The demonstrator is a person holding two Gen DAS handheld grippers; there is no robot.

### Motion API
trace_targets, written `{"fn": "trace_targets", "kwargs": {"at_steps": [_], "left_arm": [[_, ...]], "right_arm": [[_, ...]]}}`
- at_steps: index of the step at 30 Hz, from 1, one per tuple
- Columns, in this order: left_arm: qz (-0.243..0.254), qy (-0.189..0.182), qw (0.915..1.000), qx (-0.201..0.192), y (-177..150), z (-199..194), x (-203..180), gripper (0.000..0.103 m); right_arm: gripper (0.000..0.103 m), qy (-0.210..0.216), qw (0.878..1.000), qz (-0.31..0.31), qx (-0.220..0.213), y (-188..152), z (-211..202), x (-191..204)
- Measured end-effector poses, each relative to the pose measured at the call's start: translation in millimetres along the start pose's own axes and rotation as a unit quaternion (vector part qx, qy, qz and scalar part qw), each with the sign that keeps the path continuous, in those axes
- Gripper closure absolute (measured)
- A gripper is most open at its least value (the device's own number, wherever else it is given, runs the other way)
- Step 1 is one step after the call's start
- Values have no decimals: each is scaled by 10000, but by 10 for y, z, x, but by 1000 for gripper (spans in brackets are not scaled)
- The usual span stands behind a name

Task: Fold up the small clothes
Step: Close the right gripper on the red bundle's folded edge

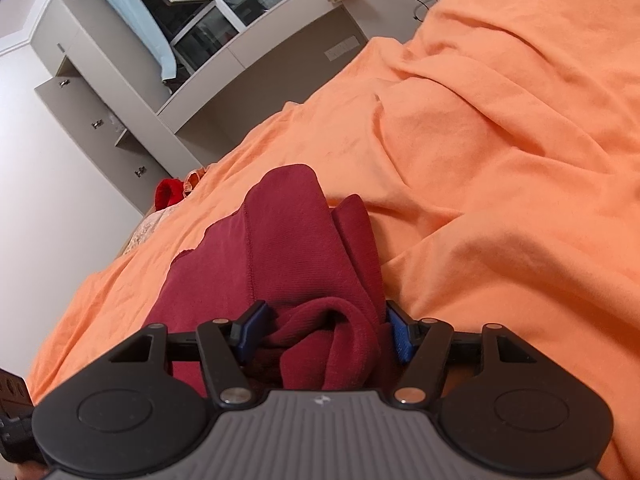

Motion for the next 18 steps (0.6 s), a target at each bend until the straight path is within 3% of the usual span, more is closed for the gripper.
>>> {"fn": "trace_targets", "kwargs": {"at_steps": [5,18], "left_arm": [[27,110,9997,237,42,46,-34,0],[177,-180,9986,462,82,142,50,0]], "right_arm": [[47,27,10000,44,35,2,2,63],[43,18,10000,62,5,-33,44,48]]}}
Point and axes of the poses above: each gripper's, at about its wrist camera, not at the fingertips, and z roughly the way its jaws point, x to its left, y to its top, the point moved 4 cm from there along z, roughly the way its jaws point, and after that the axes turned 10 degrees about -y, right-handed, at the moved point
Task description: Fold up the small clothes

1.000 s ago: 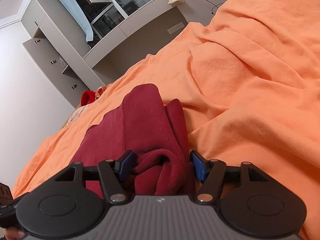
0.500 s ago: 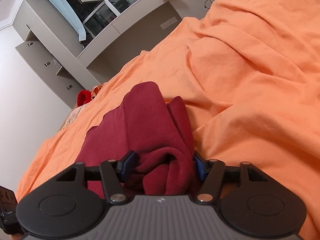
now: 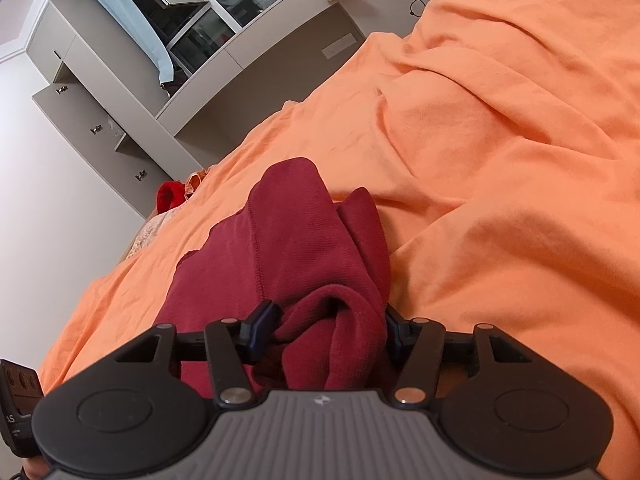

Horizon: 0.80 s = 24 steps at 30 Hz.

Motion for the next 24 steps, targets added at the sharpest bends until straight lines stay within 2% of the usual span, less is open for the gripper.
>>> {"fn": "trace_targets", "kwargs": {"at_steps": [5,7,10,12,15,16,18,20,24], "left_arm": [[31,20,10000,36,17,-8,-22,1],[49,-4,10000,29,23,-16,-40,5],[8,-120,9999,7,37,-37,-61,18],[-72,-234,9997,4,45,-36,-69,30],[-169,-342,9993,8,43,-18,-79,41],[-182,-331,9993,-6,43,-13,-85,44],[-208,-272,9994,-83,51,-21,-106,59],[-174,-211,9995,-185,61,-49,-141,68],[126,-30,9990,-426,94,-134,-255,78]], "right_arm": [[45,-85,10000,-12,-17,5,-13,45],[46,-92,9999,-39,-24,3,-27,82],[48,-80,9999,-144,-32,-1,-34,147],[49,-114,9996,-263,-46,-14,-33,175],[57,-112,9993,-335,-113,-22,-67,197],[59,-91,9993,-332,-135,-20,-82,204],[63,-64,9988,-417,-233,-12,-126,251],[65,-30,9972,-623,-405,-14,-183,346],[71,19,9886,-1230,-864,-30,-317,626]]}}
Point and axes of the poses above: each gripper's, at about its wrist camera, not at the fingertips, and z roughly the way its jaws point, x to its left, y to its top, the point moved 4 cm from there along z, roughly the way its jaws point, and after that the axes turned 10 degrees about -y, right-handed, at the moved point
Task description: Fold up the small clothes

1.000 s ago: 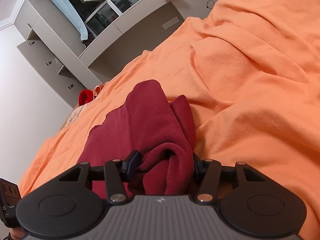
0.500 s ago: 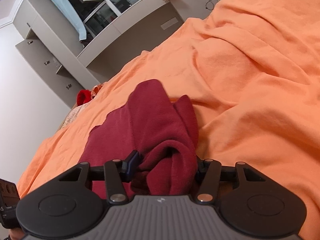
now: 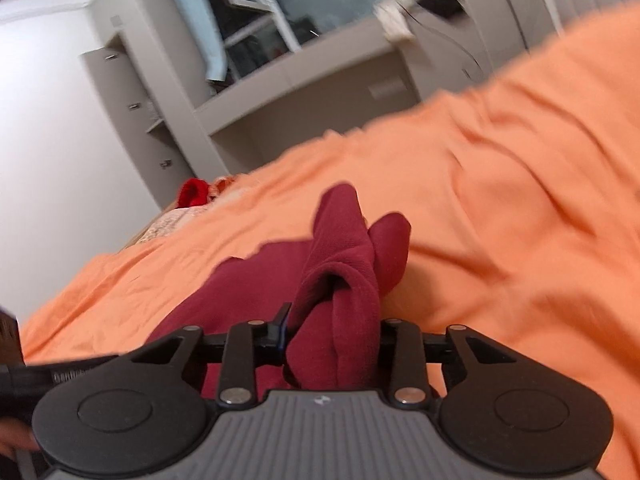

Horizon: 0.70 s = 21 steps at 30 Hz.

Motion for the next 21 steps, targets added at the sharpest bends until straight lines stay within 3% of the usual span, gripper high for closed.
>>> {"fn": "trace_targets", "kwargs": {"at_steps": [5,11,13,15,17,19,21], "left_arm": [[668,208,9960,-556,195,-241,-162,81],[1579,765,9745,-1399,340,-666,-219,81],[1800,876,9673,-1559,322,-741,-201,81],[1920,1013,9655,-1436,250,-718,-134,78],[1712,1154,9737,-961,139,-627,17,76],[1272,1306,9813,-614,44,-557,204,71],[837,1261,9866,-615,-17,-594,356,62]], "right_arm": [[75,158,9927,-842,-853,80,-146,458],[75,363,9816,-1310,-1343,39,-48,854],[74,276,9823,-1453,-1151,-17,88,928],[73,141,9882,-1370,-664,-99,265,915],[67,-67,9932,-1135,-263,-158,394,832],[59,-14,9970,-777,13,-159,451,722],[54,49,9988,-456,159,-144,461,621]]}}
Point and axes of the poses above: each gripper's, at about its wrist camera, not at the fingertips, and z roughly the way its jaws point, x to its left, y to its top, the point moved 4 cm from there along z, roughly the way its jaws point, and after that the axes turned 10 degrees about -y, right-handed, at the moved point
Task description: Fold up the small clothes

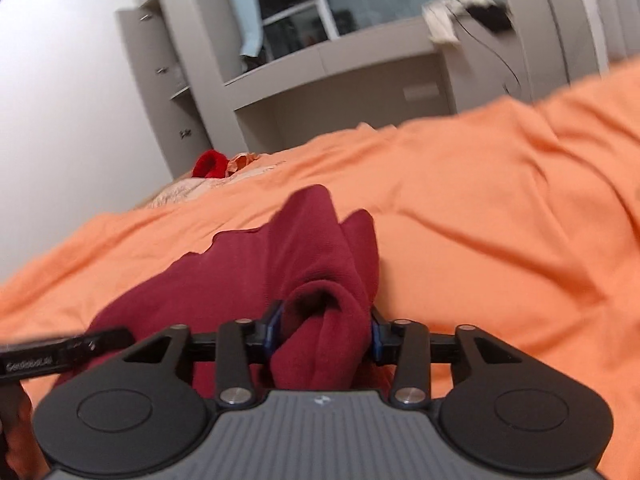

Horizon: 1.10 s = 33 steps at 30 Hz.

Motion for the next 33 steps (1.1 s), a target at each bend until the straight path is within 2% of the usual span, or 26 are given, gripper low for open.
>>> {"fn": "trace_targets", "kwargs": {"at_steps": [2,4,7,9,10,12,14,17,24,33], "left_arm": [[-422,-144,9990,-34,-14,-62,116,54],[-617,-147,9980,-58,-13,-118,163,45],[-707,-48,9975,-79,-40,-152,162,37],[-765,-81,9970,-77,-38,-174,147,29],[-778,-108,9969,-65,-44,-170,176,27],[-725,-112,9973,-39,-54,-182,127,17],[-541,-55,9985,-6,-84,-200,52,13],[-296,138,9995,1,-115,-186,-6,7],[-389,300,9988,-9,-126,-261,-38,3],[-416,310,9971,-553,-170,-695,-271,1]], "right_arm": [[50,-12,10000,69,66,-6,8,-34],[46,-44,10000,19,51,-13,-10,-44],[36,-93,9999,-89,37,-12,-22,-31],[27,-84,9998,-188,52,-57,-61,-12],[25,-81,9996,-255,73,-71,-75,-8],[18,-65,9992,-400,70,-114,-115,11],[14,-68,9986,-524,42,-132,-159,36],[7,-113,9982,-592,-55,-153,-242,32],[0,-320,9973,-523,-399,-143,-500,-10],[0,-367,9895,-597,-1263,-207,-1149,55]]}}
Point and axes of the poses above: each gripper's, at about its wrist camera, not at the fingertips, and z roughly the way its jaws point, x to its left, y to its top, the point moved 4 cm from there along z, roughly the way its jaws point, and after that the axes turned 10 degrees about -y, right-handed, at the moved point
